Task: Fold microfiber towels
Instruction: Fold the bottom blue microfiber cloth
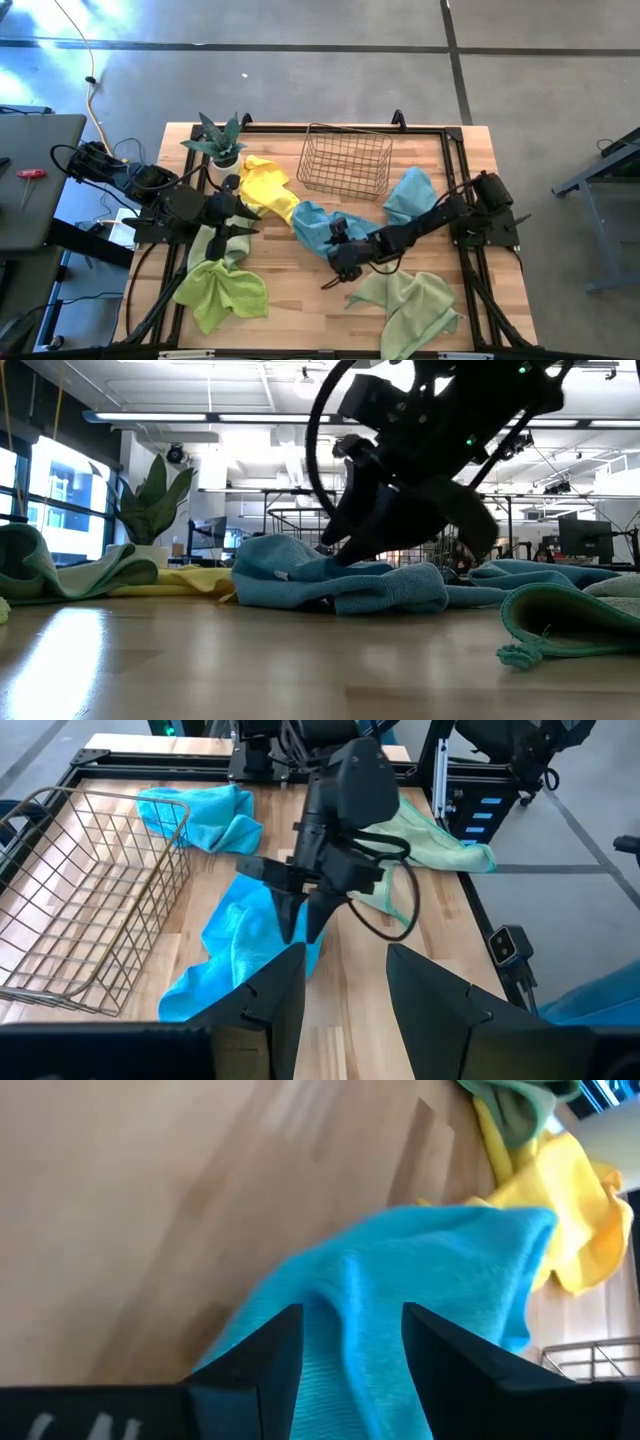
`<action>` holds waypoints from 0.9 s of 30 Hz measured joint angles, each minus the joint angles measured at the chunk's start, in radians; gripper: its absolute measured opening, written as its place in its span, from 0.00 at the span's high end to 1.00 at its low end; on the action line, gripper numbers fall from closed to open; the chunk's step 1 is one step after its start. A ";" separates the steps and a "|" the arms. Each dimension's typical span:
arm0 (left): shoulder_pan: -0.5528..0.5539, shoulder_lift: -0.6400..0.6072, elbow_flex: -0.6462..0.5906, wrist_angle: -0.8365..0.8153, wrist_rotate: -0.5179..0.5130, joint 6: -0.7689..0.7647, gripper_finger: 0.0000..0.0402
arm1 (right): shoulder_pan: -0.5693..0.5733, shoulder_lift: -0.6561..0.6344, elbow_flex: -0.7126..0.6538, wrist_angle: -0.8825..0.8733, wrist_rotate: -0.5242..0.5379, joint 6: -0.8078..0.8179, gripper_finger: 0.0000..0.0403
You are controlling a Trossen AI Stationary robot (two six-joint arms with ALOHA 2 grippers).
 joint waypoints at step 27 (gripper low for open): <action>0.000 0.000 0.000 -0.007 -0.002 0.027 0.67 | 0.011 0.095 0.000 0.204 0.232 -0.050 0.59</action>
